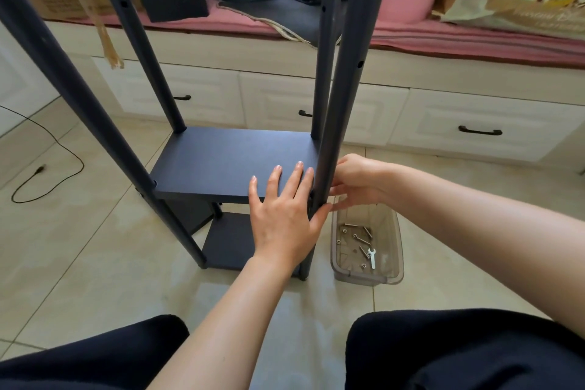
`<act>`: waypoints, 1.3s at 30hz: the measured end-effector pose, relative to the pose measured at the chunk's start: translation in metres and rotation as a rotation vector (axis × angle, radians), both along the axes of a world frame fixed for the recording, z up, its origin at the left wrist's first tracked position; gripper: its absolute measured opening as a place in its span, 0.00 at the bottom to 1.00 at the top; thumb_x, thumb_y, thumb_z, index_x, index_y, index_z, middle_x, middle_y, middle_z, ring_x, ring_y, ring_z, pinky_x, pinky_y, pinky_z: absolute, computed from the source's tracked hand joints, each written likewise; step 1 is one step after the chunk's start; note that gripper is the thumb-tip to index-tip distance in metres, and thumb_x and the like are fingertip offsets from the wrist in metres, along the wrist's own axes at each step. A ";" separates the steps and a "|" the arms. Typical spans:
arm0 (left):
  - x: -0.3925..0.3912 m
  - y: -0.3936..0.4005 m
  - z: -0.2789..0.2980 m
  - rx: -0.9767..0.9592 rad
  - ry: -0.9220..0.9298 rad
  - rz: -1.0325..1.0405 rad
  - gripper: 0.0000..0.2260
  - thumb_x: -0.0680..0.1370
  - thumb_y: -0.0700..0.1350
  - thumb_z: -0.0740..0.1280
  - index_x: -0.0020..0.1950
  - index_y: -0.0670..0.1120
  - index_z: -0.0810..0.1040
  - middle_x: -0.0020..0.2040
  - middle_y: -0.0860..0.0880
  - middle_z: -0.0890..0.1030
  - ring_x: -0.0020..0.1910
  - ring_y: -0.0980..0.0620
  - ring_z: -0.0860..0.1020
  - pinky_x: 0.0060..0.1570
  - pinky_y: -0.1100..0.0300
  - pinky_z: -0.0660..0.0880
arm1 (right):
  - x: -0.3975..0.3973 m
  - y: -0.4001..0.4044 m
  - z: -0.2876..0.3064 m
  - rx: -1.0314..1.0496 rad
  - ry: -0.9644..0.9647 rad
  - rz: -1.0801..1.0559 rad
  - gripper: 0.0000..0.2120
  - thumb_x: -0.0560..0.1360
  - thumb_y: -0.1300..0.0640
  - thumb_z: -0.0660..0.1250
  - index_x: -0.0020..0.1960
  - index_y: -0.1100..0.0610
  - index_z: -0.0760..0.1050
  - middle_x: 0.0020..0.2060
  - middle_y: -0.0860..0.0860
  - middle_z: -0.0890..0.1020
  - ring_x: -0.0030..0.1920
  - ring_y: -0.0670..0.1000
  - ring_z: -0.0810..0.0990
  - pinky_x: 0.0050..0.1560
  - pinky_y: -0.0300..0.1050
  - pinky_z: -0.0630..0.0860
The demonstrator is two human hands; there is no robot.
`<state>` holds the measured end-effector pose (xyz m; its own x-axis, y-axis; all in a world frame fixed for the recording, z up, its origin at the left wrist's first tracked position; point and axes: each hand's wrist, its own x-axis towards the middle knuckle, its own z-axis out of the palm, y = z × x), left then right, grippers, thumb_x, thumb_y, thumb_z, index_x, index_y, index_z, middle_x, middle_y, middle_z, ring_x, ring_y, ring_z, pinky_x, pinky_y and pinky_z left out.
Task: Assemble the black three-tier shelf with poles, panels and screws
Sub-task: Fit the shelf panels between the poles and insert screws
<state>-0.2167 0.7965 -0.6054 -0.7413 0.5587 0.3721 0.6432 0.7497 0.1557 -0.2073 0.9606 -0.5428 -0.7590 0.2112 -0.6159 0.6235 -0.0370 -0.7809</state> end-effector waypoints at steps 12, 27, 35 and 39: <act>0.004 0.003 -0.008 0.084 0.116 -0.006 0.28 0.81 0.62 0.54 0.72 0.48 0.76 0.72 0.51 0.75 0.74 0.42 0.71 0.71 0.35 0.62 | 0.029 0.038 -0.016 0.010 -0.019 -0.071 0.11 0.82 0.55 0.63 0.57 0.62 0.77 0.50 0.57 0.85 0.50 0.55 0.85 0.55 0.51 0.80; -0.005 0.007 -0.029 0.244 0.262 -0.023 0.21 0.80 0.59 0.61 0.55 0.45 0.85 0.63 0.50 0.82 0.70 0.43 0.74 0.66 0.39 0.65 | 0.064 0.078 -0.166 0.294 -0.083 0.040 0.06 0.81 0.58 0.64 0.52 0.59 0.77 0.41 0.54 0.83 0.37 0.48 0.79 0.34 0.38 0.76; -0.003 0.009 -0.030 0.258 0.275 -0.016 0.17 0.79 0.56 0.66 0.57 0.45 0.84 0.62 0.48 0.82 0.68 0.43 0.75 0.64 0.37 0.66 | 0.037 0.075 -0.247 0.492 -0.153 0.177 0.10 0.78 0.59 0.69 0.58 0.60 0.77 0.53 0.55 0.82 0.53 0.54 0.81 0.56 0.47 0.78; -0.002 0.013 -0.031 0.265 0.296 0.007 0.17 0.78 0.55 0.66 0.56 0.44 0.84 0.61 0.48 0.83 0.66 0.42 0.77 0.63 0.38 0.67 | 0.022 0.074 -0.271 0.574 -0.194 0.206 0.13 0.77 0.62 0.66 0.61 0.61 0.74 0.58 0.59 0.80 0.58 0.58 0.79 0.56 0.47 0.74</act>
<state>-0.2189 0.8096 -0.6368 -0.5834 0.4102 0.7010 0.6846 0.7128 0.1527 -0.1851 1.0350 -0.8139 -0.7052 0.4103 -0.5782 0.7053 0.4891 -0.5132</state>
